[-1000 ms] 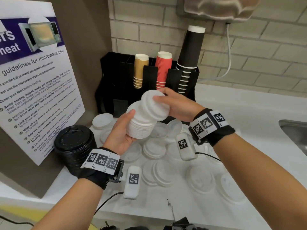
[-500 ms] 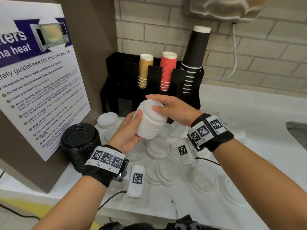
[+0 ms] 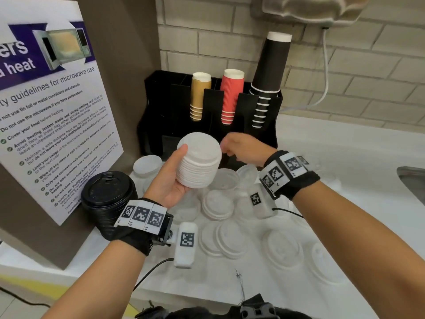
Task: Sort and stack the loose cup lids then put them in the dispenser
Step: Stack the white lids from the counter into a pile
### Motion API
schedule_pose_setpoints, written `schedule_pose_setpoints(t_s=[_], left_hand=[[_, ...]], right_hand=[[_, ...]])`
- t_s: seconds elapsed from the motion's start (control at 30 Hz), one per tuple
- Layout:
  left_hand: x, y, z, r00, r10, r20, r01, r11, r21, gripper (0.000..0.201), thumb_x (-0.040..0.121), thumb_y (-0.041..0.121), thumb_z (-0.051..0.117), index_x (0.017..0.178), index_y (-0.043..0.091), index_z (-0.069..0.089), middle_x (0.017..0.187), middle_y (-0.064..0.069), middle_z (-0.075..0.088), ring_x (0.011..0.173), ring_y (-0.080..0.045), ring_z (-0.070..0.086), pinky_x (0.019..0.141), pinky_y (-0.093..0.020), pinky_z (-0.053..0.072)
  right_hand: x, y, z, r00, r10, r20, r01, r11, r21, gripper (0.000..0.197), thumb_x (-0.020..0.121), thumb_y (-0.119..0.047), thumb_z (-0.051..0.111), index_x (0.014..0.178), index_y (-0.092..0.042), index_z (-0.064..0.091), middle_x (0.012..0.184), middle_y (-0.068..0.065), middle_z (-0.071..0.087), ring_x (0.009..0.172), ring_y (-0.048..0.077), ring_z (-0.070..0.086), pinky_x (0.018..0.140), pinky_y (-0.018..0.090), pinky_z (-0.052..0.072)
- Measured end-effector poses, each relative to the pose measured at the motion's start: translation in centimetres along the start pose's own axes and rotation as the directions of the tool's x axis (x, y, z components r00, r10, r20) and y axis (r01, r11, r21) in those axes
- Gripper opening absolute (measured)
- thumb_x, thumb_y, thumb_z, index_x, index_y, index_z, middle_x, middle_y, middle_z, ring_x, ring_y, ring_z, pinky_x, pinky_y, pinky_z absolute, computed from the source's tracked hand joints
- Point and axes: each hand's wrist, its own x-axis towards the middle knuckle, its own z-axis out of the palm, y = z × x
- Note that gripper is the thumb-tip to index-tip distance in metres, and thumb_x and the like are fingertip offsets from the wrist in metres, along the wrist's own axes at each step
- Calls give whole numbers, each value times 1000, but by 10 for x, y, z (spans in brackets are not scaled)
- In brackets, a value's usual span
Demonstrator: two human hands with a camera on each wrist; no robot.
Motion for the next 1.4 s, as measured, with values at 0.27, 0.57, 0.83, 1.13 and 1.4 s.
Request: schedule_pose_setpoints(t_s=[0.27,0.57,0.83,1.13,1.4], left_hand=[[6,9,-10,999,29,-26,-31,998,-54,62,79,44,65,134,19,53,123,-5,68,110,-22,67,76,-37,59],[9,10,-17,996,57,-64,-58,998,-23,60,75,46,67,129,22,57,124,-4,68,111,-21,66,80,-38,59],[7,-6,-2,997,34,-68,-30,998,58,64,74,45,66,132,19,56,125,-6,67,113,-22,65,84,-41,57],[2,-23,17,999,-8,52,3,995,97,63,79,46,62,135,18,54,129,-7,64,118,-24,62,91,-45,53],[-2,-27,30,994,-3,105,-11,991,133,66,82,46,61,139,15,49,134,-12,60,122,-28,59,100,-50,49]], right_hand=[[18,44,36,922,142,360,232,541,-808,45,84,-39,67,125,-24,58,126,3,52,119,24,46,93,34,42],[23,50,7,998,-61,28,66,960,-272,12,96,-20,49,94,-11,56,85,1,53,84,17,51,69,18,41],[-9,22,-29,974,128,-185,93,516,851,29,101,-17,38,121,-5,57,110,12,64,97,24,63,66,34,55],[-32,17,-10,997,65,-49,8,516,857,27,102,-23,39,115,-18,62,98,1,62,79,11,54,65,23,46],[-49,21,6,998,-63,3,44,728,684,34,98,-27,48,130,-38,47,128,-9,54,120,13,51,99,34,45]])
